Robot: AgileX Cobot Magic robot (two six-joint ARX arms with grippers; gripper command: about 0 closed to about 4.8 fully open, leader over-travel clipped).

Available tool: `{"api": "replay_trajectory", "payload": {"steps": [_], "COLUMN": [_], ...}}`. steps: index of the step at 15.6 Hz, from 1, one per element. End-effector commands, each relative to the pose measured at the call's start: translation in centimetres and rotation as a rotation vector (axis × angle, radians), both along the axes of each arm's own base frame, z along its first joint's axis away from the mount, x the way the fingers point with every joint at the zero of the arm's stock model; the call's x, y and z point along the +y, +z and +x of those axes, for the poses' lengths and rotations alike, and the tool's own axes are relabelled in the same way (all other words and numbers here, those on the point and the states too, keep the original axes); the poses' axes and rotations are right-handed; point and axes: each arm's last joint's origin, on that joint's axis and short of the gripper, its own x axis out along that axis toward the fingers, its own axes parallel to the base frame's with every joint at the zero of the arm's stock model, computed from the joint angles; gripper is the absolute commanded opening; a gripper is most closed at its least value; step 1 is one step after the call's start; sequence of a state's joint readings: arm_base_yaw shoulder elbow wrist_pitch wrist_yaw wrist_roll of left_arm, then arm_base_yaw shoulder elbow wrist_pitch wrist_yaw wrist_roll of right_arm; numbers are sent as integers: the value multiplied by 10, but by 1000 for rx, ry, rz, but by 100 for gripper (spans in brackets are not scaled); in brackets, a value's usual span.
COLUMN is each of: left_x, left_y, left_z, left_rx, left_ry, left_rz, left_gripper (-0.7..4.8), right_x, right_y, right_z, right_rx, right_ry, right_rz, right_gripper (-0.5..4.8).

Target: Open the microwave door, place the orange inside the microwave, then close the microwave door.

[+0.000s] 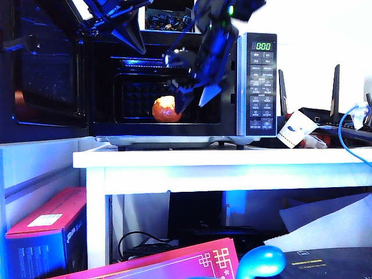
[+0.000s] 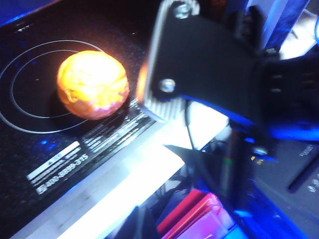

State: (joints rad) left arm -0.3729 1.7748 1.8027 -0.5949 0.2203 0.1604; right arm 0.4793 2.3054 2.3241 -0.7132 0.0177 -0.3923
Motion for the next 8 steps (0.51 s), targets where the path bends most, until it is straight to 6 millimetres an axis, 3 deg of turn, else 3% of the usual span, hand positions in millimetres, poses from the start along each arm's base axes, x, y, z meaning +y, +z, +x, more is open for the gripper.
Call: {"api": "replay_trajectory", "payload": {"steps": [1,4,7,8], "left_x": [4,13,29,37], "left_y": [26,59,97,107], "left_z": [-10,-32,-74,-90], "left_rx": [-97,-201,-298,-318], "left_ry": [11,20,28,63], "left_rz": [-85,-152,-185,-178], "left_gripper": [-4,-4,-4,-4], "right_x": [0,-7,-18,-22], "right_y": [38,81,119,133], "right_z": [-23,-48,-69,-76], "right_rx": [-39,-113,-205,-247], "right_ry": [3,15,11,3], "right_rz": [16,56,107,125], "right_gripper": [479,479,479,329]}}
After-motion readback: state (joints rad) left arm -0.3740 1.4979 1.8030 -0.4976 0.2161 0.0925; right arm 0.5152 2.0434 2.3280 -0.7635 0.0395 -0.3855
